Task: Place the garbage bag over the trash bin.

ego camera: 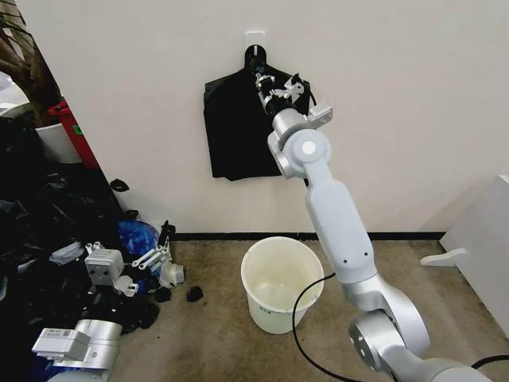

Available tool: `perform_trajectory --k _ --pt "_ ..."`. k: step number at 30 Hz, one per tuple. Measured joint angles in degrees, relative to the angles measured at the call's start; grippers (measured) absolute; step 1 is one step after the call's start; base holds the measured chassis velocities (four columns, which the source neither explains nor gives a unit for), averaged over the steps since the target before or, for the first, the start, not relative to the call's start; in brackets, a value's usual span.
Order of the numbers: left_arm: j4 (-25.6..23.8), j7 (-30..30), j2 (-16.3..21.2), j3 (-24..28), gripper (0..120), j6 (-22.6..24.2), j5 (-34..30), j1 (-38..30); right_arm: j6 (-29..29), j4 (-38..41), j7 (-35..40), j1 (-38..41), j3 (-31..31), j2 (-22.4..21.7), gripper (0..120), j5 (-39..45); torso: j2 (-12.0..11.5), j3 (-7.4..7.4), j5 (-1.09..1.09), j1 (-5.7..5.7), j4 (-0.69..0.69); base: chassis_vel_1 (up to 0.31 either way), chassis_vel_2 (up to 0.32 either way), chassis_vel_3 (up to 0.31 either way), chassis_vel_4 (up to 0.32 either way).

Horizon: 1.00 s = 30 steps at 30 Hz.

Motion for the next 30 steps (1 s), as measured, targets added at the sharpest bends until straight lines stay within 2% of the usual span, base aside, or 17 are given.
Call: perform_trajectory --k 10,30 --pt "0.05 0.19 -0.03 0.52 100 -0.16 0.08 -0.32 -0.12 5.86 0.41 -8.52 -1.03 -2.62 0 0.01 0.00 0.00 0.01 0.00 -0.01 0.000 0.000 0.000 0.000" --pt "0.04 0.32 -0.22 0.55 100 -0.36 0.17 -0.30 -0.23 11.91 0.30 -16.96 -1.94 -4.30 0 -0.88 0.00 0.00 -0.01 0.00 0.00 0.000 0.000 0.000 0.000"
